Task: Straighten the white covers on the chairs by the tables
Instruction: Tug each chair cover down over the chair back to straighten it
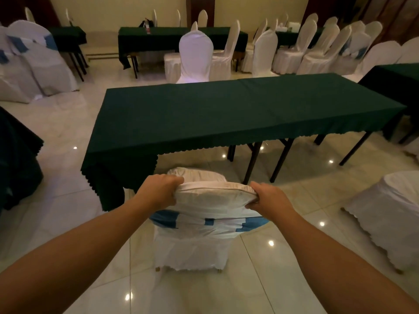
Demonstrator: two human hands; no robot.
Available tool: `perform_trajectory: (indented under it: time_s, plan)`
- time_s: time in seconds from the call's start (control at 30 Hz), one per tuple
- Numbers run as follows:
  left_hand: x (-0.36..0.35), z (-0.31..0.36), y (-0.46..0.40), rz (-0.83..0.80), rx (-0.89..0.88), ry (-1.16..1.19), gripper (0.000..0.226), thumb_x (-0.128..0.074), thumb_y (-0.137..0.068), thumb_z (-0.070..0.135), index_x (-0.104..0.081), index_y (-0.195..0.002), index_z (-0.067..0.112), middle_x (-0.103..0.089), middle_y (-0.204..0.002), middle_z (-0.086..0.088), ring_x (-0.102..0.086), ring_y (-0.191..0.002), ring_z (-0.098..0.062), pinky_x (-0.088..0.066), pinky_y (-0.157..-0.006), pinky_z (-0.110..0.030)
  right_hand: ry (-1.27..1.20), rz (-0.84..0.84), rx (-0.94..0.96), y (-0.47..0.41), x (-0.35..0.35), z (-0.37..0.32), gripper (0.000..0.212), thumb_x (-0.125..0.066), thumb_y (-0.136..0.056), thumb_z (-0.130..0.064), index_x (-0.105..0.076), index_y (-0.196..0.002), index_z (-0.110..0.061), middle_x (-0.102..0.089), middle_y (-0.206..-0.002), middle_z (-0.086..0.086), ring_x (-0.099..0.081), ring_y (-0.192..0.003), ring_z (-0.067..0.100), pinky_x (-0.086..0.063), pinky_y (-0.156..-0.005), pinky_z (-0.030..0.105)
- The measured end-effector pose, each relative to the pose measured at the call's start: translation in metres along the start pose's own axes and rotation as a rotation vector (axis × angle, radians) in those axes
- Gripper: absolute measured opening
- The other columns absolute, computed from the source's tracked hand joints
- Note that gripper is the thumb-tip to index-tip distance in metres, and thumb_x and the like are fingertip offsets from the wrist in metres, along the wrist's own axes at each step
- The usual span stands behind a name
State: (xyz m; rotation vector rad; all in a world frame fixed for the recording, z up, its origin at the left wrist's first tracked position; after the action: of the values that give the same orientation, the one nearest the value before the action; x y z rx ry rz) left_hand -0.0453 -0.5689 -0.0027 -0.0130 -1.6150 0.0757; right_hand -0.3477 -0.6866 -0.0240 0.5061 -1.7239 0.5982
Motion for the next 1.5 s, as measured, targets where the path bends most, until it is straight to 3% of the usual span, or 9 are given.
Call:
perform_trajectory:
  time_s: [0.23,0.47,0.63,0.87,1.13,1.27,1.5]
  plan:
    - [0.001,-0.028,-0.089,-0.018,0.033,0.073,0.039,-0.087,-0.067,0.037,-0.061,-0.096,0.040,-0.066,-0.087,0.015,-0.053,-0.072,-0.003,-0.042,-0.067,-0.023,-0.022,-0.018,0.034,-0.099,-0.002,0.037,0.040,-0.081,-0.076,-0.043,-0.047,-0.096,-0.034,-0.055,-0.084,-0.006,-0.052,-0.074,0.017,-0.041,-0.062,0.030]
    - [-0.007,-0.046,-0.180,-0.087,0.118,0.081,0.039,-0.085,-0.069,0.039,-0.057,-0.096,0.041,-0.063,-0.089,0.015,-0.059,-0.078,-0.008,-0.053,-0.073,-0.031,-0.066,-0.030,0.110,-0.204,-0.012,0.085,0.043,-0.081,-0.077,-0.048,-0.050,-0.104,-0.035,-0.054,-0.089,-0.010,-0.049,-0.076,0.012,-0.038,-0.065,0.025]
    - [-0.017,-0.050,-0.243,-0.143,0.177,0.062,0.035,-0.081,-0.074,0.038,-0.052,-0.092,0.041,-0.058,-0.086,0.017,-0.057,-0.078,-0.007,-0.050,-0.072,-0.027,-0.061,-0.058,0.164,-0.274,-0.022,0.125,0.044,-0.080,-0.076,-0.047,-0.052,-0.106,-0.031,-0.060,-0.092,-0.003,-0.055,-0.079,0.020,-0.044,-0.067,0.031]
    - [-0.023,-0.061,-0.311,-0.178,0.252,0.021,0.030,-0.079,-0.073,0.037,-0.054,-0.090,0.034,-0.059,-0.082,0.012,-0.058,-0.072,-0.010,-0.057,-0.070,-0.035,-0.027,-0.094,0.180,-0.358,-0.024,0.159,0.046,-0.080,-0.071,-0.046,-0.047,-0.098,-0.027,-0.046,-0.078,-0.002,-0.050,-0.069,0.026,-0.035,-0.058,0.034]
    - [-0.034,-0.092,-0.343,-0.165,0.275,0.051,0.030,-0.079,-0.074,0.039,-0.052,-0.087,0.035,-0.057,-0.079,0.012,-0.055,-0.068,-0.007,-0.056,-0.066,-0.032,0.016,-0.148,0.171,-0.409,-0.036,0.155,0.043,-0.076,-0.075,-0.047,-0.039,-0.092,-0.033,-0.048,-0.078,-0.005,-0.052,-0.070,0.022,-0.042,-0.058,0.034]
    - [-0.040,-0.118,-0.338,-0.151,0.302,0.096,0.030,-0.079,-0.075,0.038,-0.053,-0.088,0.035,-0.057,-0.080,0.013,-0.053,-0.068,-0.004,-0.051,-0.063,-0.025,0.035,-0.140,0.210,-0.428,-0.040,0.129,0.045,-0.077,-0.075,-0.044,-0.036,-0.089,-0.031,-0.041,-0.072,-0.008,-0.048,-0.065,0.021,-0.036,-0.056,0.033]
    - [-0.057,-0.150,-0.319,-0.150,0.368,0.120,0.033,-0.080,-0.074,0.041,-0.052,-0.088,0.036,-0.057,-0.080,0.013,-0.055,-0.070,-0.005,-0.054,-0.068,-0.029,0.110,-0.116,0.284,-0.439,-0.047,0.096,0.041,-0.072,-0.075,-0.047,-0.035,-0.087,-0.034,-0.043,-0.071,-0.008,-0.046,-0.059,0.018,-0.035,-0.052,0.032]
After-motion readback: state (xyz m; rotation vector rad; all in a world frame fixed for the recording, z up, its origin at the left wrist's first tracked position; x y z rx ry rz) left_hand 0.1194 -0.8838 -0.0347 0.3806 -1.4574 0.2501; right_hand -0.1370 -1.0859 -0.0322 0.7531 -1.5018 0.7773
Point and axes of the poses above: each hand's wrist, its own y-axis away from the middle knuckle, its own x-axis out of the back of the hand, z = x × y, the point moved 4 cm from there along -y, towards the middle knuckle
